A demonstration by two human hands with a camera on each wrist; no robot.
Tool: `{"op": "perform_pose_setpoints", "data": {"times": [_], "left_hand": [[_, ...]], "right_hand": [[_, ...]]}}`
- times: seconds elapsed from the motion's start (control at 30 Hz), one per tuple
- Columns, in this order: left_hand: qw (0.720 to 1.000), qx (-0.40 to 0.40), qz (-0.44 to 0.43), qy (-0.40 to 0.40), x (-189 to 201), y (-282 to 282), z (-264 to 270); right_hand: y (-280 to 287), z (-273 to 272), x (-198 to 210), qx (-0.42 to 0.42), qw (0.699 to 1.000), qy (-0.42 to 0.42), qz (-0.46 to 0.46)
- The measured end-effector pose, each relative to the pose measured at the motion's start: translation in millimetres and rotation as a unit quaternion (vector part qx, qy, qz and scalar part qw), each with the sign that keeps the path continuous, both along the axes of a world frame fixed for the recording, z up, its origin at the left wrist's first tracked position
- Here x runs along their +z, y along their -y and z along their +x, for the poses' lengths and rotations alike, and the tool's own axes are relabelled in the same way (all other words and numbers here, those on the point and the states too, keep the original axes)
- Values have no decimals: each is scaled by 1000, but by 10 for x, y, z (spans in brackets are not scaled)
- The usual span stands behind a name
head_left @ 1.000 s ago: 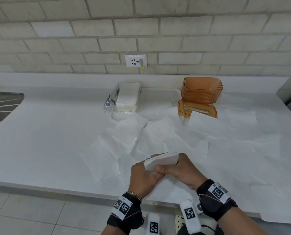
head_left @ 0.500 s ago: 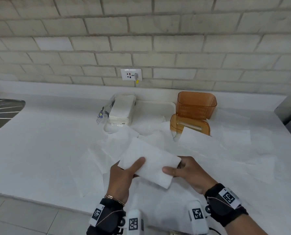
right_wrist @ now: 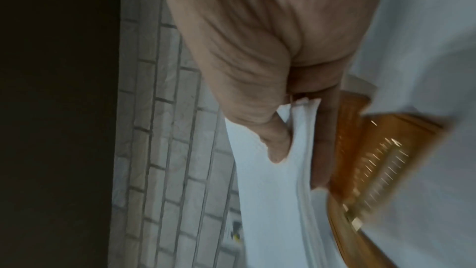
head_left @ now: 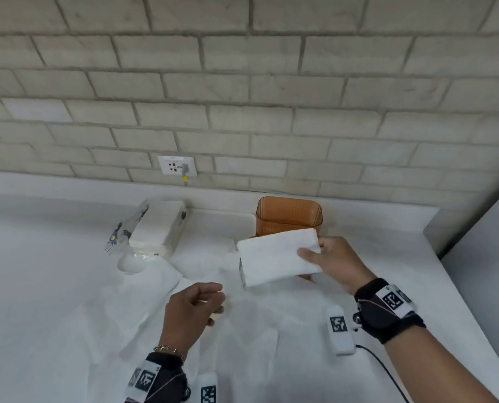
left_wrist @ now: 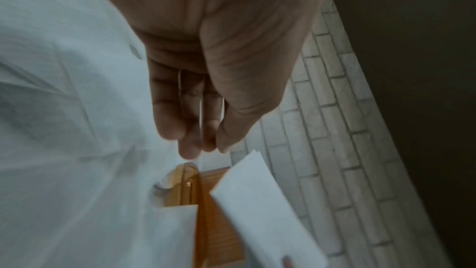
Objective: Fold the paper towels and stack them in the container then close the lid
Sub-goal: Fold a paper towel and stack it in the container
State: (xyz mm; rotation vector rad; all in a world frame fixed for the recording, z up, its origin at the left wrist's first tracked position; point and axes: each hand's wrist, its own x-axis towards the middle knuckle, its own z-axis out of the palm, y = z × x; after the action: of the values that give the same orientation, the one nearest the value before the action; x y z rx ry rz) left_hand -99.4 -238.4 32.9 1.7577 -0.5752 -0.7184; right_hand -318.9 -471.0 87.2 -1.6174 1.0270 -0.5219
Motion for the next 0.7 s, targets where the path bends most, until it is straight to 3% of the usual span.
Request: {"op": "perform_pose_setpoints", "data": {"times": [0.13, 0.27, 0.43, 0.6, 0.7], "left_hand": [[974, 10, 102, 201, -261, 104, 135], [944, -4, 136, 300, -472, 212, 209], [935, 31, 159, 314, -561, 356, 341], [937, 52, 174, 298, -657, 392, 438], [939, 55, 171, 292, -705, 383, 441]], "right_hand": [[951, 158, 37, -103, 991, -51, -61], [1537, 452, -52, -147, 983, -102, -38], [1798, 805, -273, -105, 973, -204, -33], [1822, 1066, -409, -88, 962, -256, -41], [1814, 1095, -456, -60, 966, -253, 3]]}}
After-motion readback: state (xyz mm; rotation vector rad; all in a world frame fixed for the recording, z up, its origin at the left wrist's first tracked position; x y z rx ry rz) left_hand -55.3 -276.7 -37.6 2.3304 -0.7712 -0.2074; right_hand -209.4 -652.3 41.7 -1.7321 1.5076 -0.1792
